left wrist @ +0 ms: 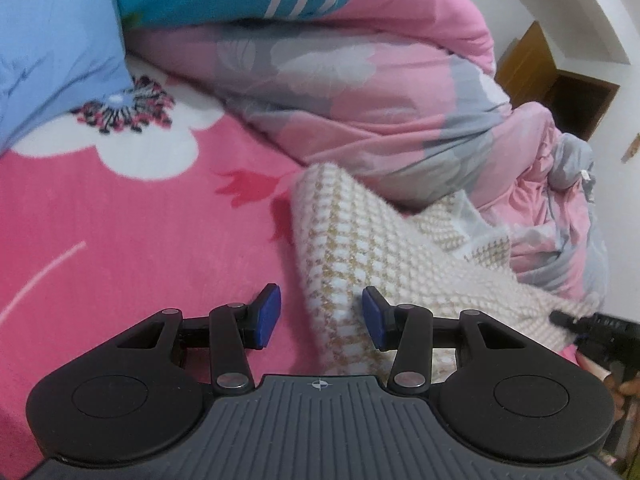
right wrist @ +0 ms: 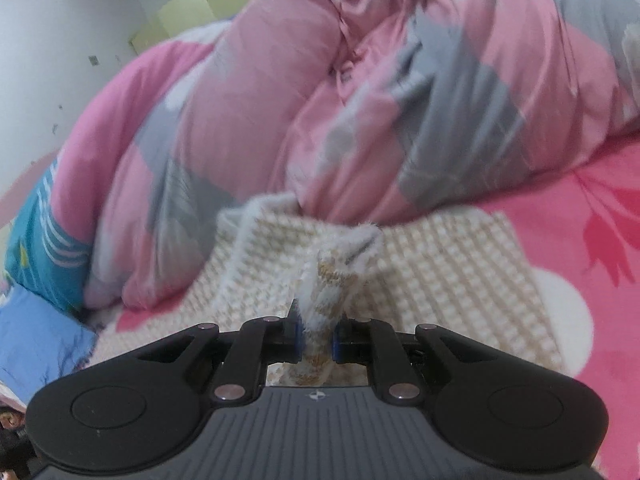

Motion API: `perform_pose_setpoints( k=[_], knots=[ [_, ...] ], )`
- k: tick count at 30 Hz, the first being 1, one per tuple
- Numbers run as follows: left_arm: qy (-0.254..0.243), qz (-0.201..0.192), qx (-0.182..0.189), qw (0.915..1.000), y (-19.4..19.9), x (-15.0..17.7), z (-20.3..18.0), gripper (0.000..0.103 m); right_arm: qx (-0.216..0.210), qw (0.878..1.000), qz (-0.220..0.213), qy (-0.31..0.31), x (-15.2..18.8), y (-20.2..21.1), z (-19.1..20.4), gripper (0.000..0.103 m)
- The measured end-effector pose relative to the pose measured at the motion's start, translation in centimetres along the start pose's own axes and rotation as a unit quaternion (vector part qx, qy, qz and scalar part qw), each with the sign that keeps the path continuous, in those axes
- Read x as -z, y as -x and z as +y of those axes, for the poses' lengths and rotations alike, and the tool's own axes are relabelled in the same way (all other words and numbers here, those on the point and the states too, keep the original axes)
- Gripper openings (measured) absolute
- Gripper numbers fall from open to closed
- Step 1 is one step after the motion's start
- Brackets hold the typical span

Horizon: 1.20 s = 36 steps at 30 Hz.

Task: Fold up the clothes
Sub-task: 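Carry the sleeve with the right gripper across the cardigan front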

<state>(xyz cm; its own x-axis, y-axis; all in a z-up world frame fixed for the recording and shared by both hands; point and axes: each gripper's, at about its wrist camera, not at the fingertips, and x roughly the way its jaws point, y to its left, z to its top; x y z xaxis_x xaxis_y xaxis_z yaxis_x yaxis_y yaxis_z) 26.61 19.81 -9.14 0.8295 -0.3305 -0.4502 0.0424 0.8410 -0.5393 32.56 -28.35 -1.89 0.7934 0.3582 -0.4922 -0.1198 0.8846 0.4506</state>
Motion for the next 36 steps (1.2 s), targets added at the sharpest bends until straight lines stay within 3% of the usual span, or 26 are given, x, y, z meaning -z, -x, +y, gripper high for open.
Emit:
perform_pose_setpoints(
  k=[5, 11, 17, 19, 25, 27, 30, 33, 36],
  knots=[
    [-0.016, 0.009, -0.009, 0.9998, 0.1, -0.5, -0.6, 0.045, 0.001, 0.999, 0.026, -0.018, 1.7, -0.8, -1.8, 0.013],
    [-0.098, 0.01, -0.034, 0.9945, -1.3, -1.9, -2.9, 0.045, -0.013, 0.999, 0.025, -0.029, 1.7, 0.5, -2.4, 0.013],
    [-0.076, 0.032, -0.014, 0.9965, -2.7, -1.2, -1.6, 0.046, -0.03, 0.996, 0.057, -0.063, 1.7, 0.4, -4.2, 0.017],
    [-0.069, 0.031, -0.004, 0.9972, -2.7, -1.2, -1.4, 0.047, -0.039, 0.994, 0.059, -0.078, 1.3, 0.4, -4.6, 0.013],
    [-0.065, 0.027, 0.024, 0.9973, -2.9, -1.2, -2.1, 0.05, -0.035, 0.999, -0.02, 0.0, -2.2, 4.1, -2.3, 0.013],
    [-0.069, 0.035, 0.024, 0.9967, -3.3, -1.0, -2.2, 0.055, -0.01, 1.0, -0.004, 0.005, -1.7, 3.8, -3.1, 0.013],
    [-0.068, 0.037, 0.025, 0.9967, -3.5, -1.0, -2.2, 0.056, 0.026, 0.998, 0.06, 0.004, 0.4, 1.9, -4.9, 0.018],
    [-0.061, 0.037, 0.029, 0.997, -3.5, -1.0, -1.9, 0.057, 0.03, 0.998, 0.058, 0.003, 0.3, 1.9, -5.3, 0.021],
    [-0.056, 0.031, 0.032, 0.9974, -3.3, -1.1, -2.0, 0.057, 0.034, 0.998, 0.056, 0.002, 0.3, 1.9, -5.7, 0.016]
  ],
)
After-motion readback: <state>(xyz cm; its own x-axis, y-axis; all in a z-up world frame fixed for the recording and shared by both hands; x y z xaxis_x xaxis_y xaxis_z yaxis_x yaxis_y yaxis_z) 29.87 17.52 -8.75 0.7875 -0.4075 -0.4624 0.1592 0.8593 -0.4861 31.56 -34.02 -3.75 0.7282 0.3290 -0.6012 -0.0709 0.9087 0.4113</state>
